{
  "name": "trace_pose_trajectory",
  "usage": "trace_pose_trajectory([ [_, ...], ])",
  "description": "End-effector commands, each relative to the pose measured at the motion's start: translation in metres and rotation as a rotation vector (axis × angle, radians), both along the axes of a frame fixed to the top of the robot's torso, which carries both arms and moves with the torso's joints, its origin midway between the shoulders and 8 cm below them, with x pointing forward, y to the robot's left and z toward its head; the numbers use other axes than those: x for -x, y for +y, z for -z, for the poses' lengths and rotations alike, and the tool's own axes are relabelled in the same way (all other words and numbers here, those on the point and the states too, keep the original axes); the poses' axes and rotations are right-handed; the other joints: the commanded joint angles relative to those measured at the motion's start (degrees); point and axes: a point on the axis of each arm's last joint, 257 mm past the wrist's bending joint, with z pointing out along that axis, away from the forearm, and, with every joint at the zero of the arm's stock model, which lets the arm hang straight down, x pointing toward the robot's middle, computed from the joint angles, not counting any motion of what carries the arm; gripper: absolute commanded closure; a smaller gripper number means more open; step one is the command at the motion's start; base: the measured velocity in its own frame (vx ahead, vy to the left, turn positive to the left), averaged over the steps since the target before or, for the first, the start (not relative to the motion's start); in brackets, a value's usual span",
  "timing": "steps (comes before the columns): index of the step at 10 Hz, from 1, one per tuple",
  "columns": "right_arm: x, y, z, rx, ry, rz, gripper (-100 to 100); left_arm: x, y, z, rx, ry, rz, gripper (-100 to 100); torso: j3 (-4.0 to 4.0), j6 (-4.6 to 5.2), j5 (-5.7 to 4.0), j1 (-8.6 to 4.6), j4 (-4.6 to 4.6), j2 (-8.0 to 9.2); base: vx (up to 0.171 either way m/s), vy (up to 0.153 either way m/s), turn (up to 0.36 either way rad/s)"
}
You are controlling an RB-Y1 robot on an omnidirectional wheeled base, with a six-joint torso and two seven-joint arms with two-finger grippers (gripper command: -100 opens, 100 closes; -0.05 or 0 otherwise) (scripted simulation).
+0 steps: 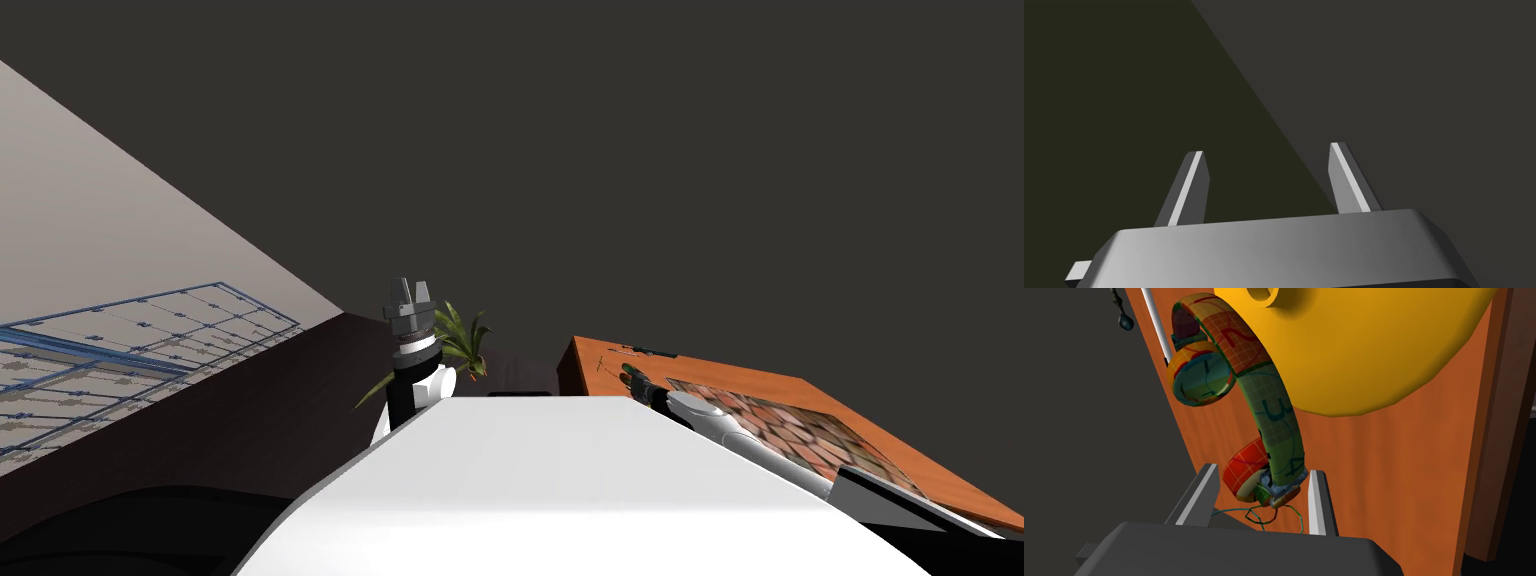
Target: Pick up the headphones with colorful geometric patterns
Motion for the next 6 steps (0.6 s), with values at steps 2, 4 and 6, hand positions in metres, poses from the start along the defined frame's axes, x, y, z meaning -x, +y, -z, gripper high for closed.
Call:
trace_pose_trajectory([
  [2,-0.0022,-0.0053,-0.0044,0.001,-0.001,0.016,100,0.0,0.0,0.0,0.0,0.0,0.0,0,0.01,0.0,0.01,0.0,0.01,0.01,-0.056,0.011,0.067],
  [4,-0.0029,-0.0071,-0.0062,-0.003,-0.003,0.028,100,0.0,0.0,0.0,0.0,0.0,0.0,0,-0.01,0.05,0.01,-0.02,0.01,-0.03,-0.036,0.003,0.022],
  [6,-0.0036,-0.009,-0.0081,-0.005,-0.004,0.038,100,0.0,0.0,0.0,0.0,0.0,0.0,0,-0.02,0.05,0.0,-0.04,0.01,-0.06,-0.028,0.002,0.029],
])
